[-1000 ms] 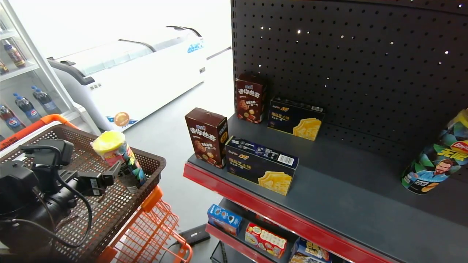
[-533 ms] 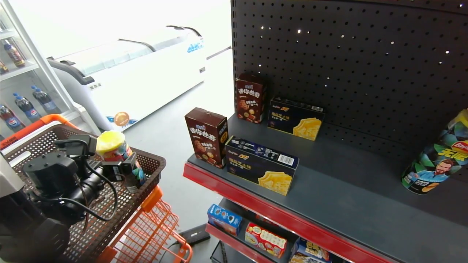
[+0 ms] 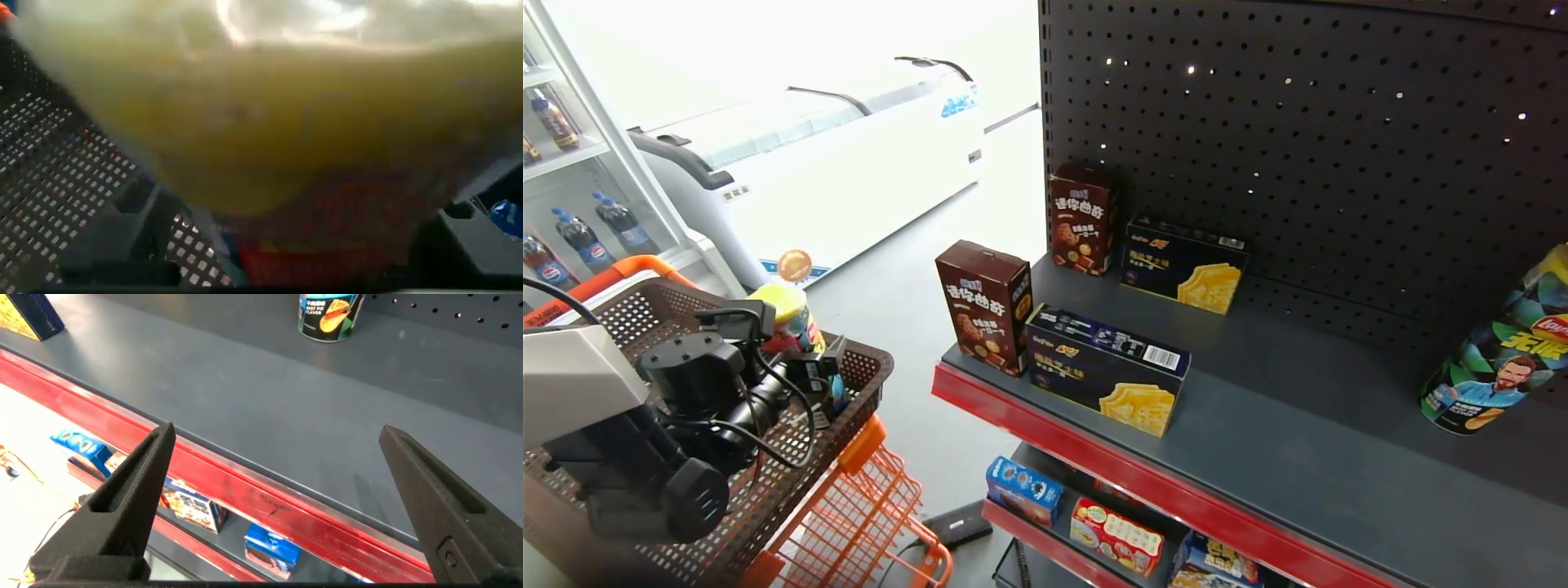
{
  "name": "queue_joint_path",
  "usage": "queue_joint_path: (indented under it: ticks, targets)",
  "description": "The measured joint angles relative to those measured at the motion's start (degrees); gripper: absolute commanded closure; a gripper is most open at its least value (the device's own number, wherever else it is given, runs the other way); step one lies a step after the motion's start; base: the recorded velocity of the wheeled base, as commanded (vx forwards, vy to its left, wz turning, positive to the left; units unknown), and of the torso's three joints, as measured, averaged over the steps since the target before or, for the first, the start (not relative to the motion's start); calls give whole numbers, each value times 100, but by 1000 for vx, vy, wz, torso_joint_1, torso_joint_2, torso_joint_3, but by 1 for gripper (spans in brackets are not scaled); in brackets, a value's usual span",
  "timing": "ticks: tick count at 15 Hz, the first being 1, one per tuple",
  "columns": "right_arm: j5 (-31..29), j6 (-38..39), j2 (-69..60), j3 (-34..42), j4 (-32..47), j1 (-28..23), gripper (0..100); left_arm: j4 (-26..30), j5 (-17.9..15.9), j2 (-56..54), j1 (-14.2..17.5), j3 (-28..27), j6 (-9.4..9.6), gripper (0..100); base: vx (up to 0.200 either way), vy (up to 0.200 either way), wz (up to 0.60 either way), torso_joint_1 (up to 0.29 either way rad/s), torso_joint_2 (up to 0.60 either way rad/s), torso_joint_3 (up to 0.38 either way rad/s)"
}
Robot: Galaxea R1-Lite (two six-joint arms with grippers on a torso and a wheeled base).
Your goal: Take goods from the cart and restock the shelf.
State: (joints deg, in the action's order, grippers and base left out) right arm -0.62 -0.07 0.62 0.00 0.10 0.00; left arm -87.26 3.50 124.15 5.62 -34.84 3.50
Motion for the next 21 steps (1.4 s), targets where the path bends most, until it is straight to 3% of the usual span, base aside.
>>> queue_joint_path:
  ticks: [6, 10, 15, 19, 21]
  targets:
    - [0, 0, 0, 0, 0, 0, 0, 20, -24, -15, -30, -449, 5, 100, 0, 0, 0, 0, 0, 0]
    - [2, 0, 0, 0, 0, 0, 0, 516, -46, -689, -190, -518, 20, 100, 0, 0, 0, 0, 0, 0]
    - [2, 2, 0, 0, 0, 0, 0, 1301, -716, -2046, -375, -413, 29, 100, 0, 0, 0, 0, 0, 0]
    - [0, 0, 0, 0, 0, -2, 0, 2336, -1307, -3055, -614, -121, 96, 100, 0, 0, 0, 0, 0, 0]
    - [0, 0, 0, 0, 0, 0, 0, 3137, -1586, -3664, -906, -2, 107, 100, 0, 0, 0, 0, 0, 0]
